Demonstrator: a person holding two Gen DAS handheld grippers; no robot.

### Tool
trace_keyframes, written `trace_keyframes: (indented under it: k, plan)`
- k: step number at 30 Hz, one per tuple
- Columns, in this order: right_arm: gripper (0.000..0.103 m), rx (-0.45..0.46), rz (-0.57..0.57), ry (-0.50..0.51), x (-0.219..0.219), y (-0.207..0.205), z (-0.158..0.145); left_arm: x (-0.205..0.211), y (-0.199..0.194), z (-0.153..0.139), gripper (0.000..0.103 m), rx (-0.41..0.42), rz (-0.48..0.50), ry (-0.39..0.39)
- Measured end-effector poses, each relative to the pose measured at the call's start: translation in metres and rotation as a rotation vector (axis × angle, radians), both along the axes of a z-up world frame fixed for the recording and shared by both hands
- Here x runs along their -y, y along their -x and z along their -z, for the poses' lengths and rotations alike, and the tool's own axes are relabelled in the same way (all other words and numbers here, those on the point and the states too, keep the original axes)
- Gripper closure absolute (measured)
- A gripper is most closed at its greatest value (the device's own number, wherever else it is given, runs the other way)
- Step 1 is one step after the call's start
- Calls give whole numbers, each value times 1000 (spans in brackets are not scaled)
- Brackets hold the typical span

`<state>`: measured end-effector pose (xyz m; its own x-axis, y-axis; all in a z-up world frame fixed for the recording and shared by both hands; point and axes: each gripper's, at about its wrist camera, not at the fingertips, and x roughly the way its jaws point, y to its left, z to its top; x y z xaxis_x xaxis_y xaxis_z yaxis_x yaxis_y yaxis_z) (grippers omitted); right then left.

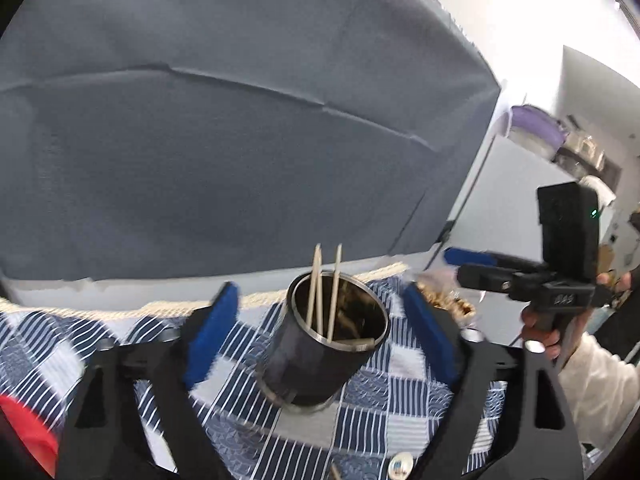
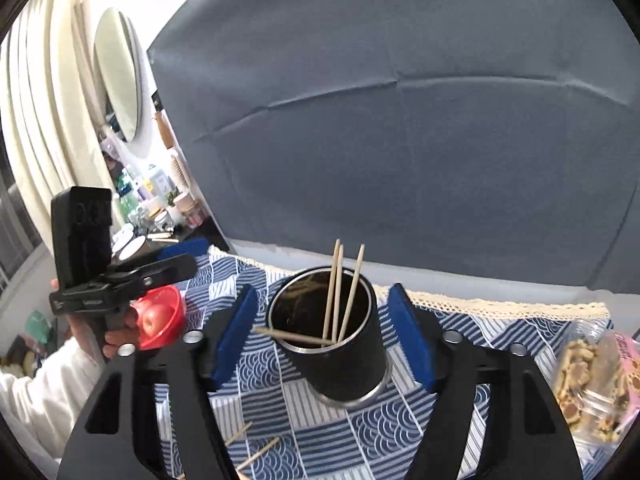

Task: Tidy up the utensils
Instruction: 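Open the right tool and pull it back from the holder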

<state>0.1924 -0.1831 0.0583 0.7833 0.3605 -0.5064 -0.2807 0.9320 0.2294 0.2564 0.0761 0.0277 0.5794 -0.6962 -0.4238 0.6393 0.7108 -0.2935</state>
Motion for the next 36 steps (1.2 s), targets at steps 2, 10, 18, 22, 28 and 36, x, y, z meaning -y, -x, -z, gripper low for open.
trace_keyframes:
  k: [2, 10, 18, 22, 28, 36]
  plan:
    - [27, -14, 1, 10, 0, 8, 0, -2, 11, -2, 7, -3, -22, -30]
    - [17, -110, 16, 43, 3, 30, 17, -12, 55, 6, 6, -27, -83, -145]
    - [17, -168, -16, 85, -7, 43, 32, -18, 93, 24, 6, -68, -171, -204]
    - [17, -182, -48, 118, -12, 51, 40, -21, 114, 32, 6, -70, -227, -222]
    - [17, -212, -79, 150, -21, 59, 52, -23, 142, 48, 6, -84, -280, -249]
    - [17, -322, -103, 167, -38, 59, 88, -28, 170, 81, 6, -144, -328, -303]
